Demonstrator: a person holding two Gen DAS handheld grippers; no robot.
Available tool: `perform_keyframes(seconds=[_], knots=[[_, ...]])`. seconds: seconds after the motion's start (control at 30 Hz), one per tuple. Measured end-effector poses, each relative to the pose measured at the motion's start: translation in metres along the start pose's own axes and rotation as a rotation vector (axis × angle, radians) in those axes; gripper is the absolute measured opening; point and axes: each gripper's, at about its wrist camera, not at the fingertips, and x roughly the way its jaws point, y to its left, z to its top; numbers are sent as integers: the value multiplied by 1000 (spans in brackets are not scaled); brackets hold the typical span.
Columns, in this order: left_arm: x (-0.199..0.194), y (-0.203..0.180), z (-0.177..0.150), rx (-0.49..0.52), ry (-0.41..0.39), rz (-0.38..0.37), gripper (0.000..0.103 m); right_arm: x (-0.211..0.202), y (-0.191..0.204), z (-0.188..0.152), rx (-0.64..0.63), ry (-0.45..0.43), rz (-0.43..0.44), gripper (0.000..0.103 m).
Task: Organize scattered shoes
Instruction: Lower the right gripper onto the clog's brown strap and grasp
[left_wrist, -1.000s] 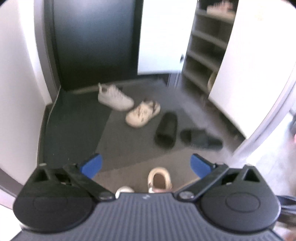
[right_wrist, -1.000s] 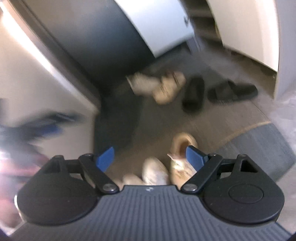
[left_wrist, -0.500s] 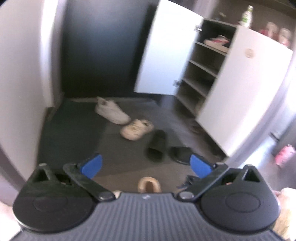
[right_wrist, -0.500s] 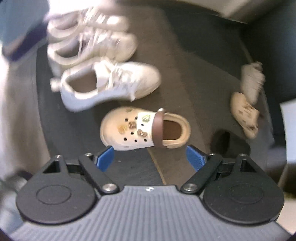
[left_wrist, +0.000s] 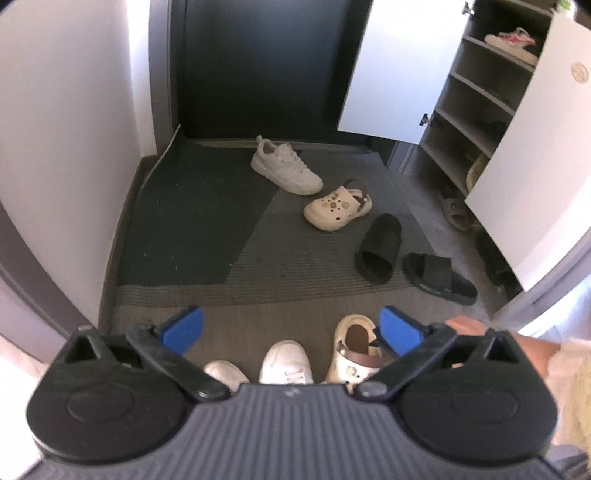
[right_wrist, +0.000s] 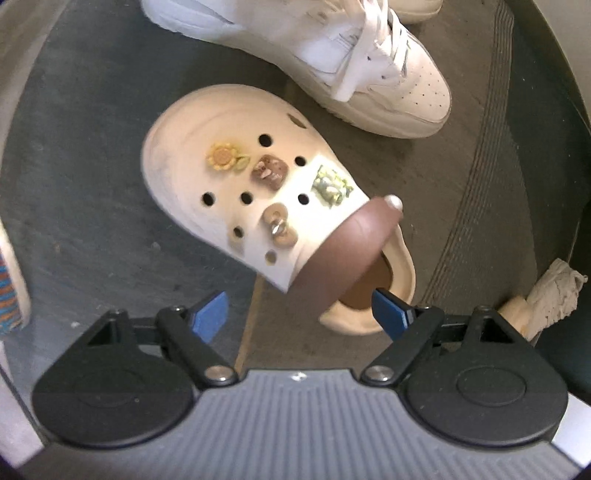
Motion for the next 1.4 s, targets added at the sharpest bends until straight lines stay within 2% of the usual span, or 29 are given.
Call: perform_keyframes(seconds=[0.07,0.17,0.27,0.33,0.47,0.6,0.8,0.9,1.0,1.1,1.2,1.3,1.4], knots=[[-1,2,-1,-27,-14,23,103,3,-3,2,49,-55,44,86],[-5,4,-1,-78,-36,37,103,5,4,6,5,-69,98,87],[-10,6,0,-94,-58,34,103,-1,-8,9,77,-51,138,79],[-13,7,-1,-101,-61,25,103,-4,-14,9,110,-34,159,68],[-19,11,-6,-126,-50,-2,103,-14,-30,6,271,2,210,53],[-24,13,-12,-140,-42,-22,103,-28,-41,-2,387,-6,271,42],[-31,4,-16,-122,-59,-30,103,-32,-35,-18,501,24,386,42],[-31,-1,-18,-107,-57,-33,103,-41,-35,-30,583,-9,465,42],[-31,-6,-20,-90,-59,-27,103,-48,-35,-43,681,-54,581,42],[-30,-11,-22,-67,-62,-20,103,-44,-18,-45,692,-35,644,42],[-24,-13,-27,-59,-41,-12,103,-38,-3,-48,697,-9,644,42],[-17,-9,-30,-81,0,-18,103,-29,14,-45,725,-14,680,42],[-13,-6,-31,-100,22,-28,103,-20,33,-45,766,7,623,41]])
